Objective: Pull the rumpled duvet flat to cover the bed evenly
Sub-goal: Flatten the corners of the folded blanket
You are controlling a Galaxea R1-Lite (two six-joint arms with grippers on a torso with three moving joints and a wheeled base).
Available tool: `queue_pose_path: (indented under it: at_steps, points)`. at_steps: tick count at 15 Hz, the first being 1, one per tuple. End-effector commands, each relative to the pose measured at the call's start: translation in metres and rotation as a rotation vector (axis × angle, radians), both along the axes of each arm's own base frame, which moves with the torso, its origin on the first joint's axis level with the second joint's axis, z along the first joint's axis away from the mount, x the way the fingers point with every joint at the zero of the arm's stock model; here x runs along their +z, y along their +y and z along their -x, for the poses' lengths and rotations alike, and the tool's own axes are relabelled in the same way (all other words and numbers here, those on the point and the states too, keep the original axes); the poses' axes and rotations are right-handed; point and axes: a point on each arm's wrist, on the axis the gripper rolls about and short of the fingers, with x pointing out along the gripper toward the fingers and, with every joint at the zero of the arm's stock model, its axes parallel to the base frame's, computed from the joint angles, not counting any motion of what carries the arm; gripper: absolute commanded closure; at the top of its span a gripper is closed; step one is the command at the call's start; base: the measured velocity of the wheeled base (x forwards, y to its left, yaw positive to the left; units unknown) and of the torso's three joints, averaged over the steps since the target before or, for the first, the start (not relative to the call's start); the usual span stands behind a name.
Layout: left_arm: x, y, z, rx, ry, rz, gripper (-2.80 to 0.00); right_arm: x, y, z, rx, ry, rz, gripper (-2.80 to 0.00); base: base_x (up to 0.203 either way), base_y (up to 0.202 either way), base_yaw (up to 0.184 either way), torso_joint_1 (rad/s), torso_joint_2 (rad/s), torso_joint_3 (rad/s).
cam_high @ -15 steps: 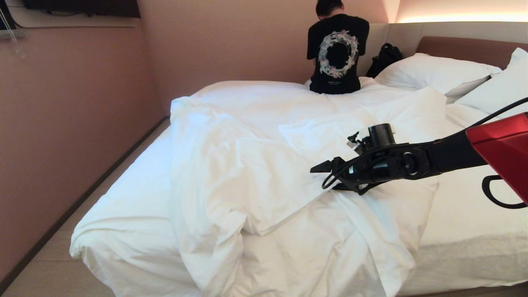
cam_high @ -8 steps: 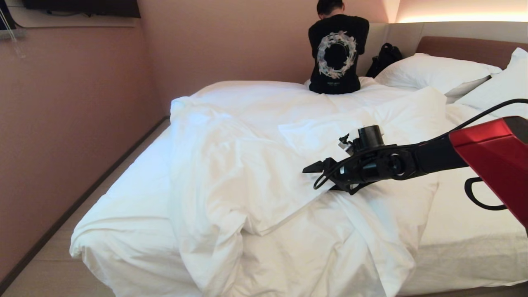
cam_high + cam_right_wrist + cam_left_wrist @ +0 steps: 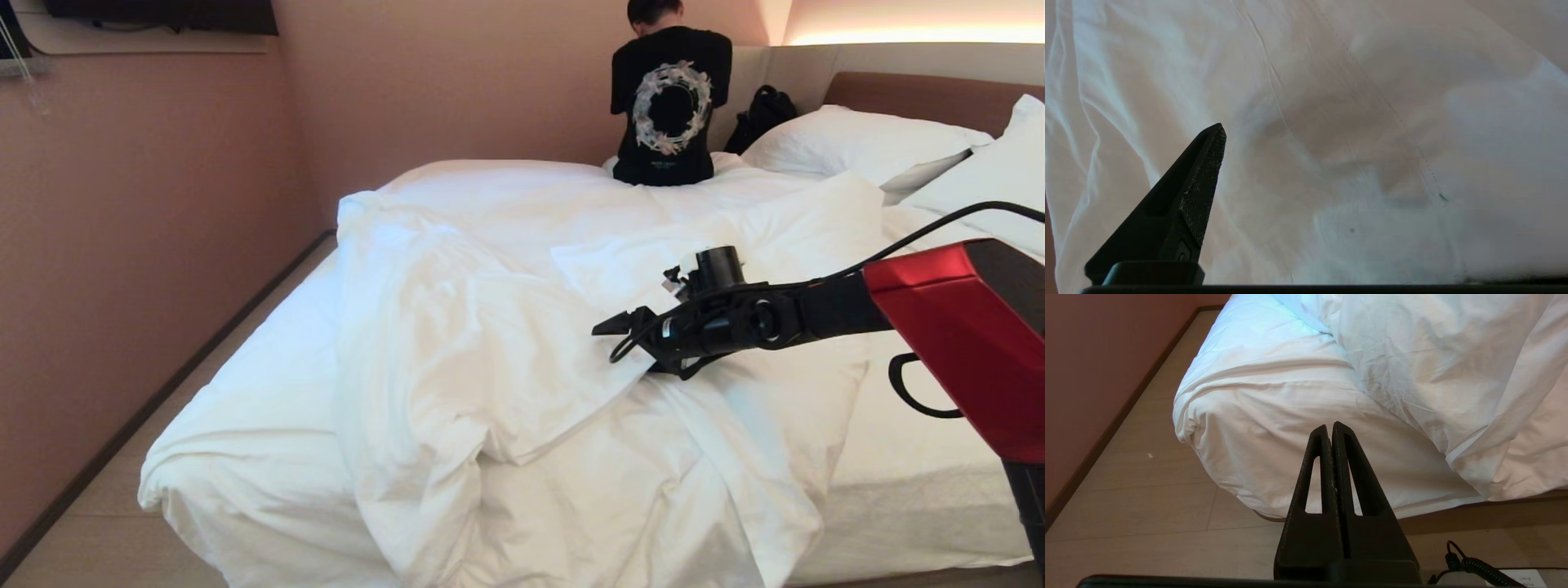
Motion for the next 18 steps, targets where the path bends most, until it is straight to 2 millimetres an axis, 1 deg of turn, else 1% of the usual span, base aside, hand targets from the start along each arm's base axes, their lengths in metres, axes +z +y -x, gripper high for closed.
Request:
queue_pose_path:
  at_steps: [1,5,6,14,18]
  points:
    - [0.000,0.000,0.000,0.000,0.001,-0.001,0.00,-0.006,0.005,-0.002,0.005,0.018,-0.006,-2.80,0.000,0.000,0.000,0.000,0.00,0.000]
    - [0.000,0.000,0.000,0.000,0.001,-0.001,0.00,-0.005,0.005,-0.002,0.004,0.015,-0.009,-2.80,0.000,0.000,0.000,0.000,0.00,0.000]
    - [0.000,0.000,0.000,0.000,0.001,-0.001,0.00,-0.004,0.005,-0.002,0.003,0.015,-0.010,0.00,0.000,0.000,0.000,0.000,0.00,0.000]
    - [0.000,0.000,0.000,0.000,0.001,-0.001,0.00,0.001,0.006,-0.005,-0.011,0.003,-0.028,0.00,0.000,0.000,0.000,0.000,0.00,0.000]
    - [0.000,0.000,0.000,0.000,0.001,-0.001,0.00,0.013,0.006,-0.006,-0.027,-0.013,-0.054,0.00,0.000,0.000,0.000,0.000,0.00,0.000]
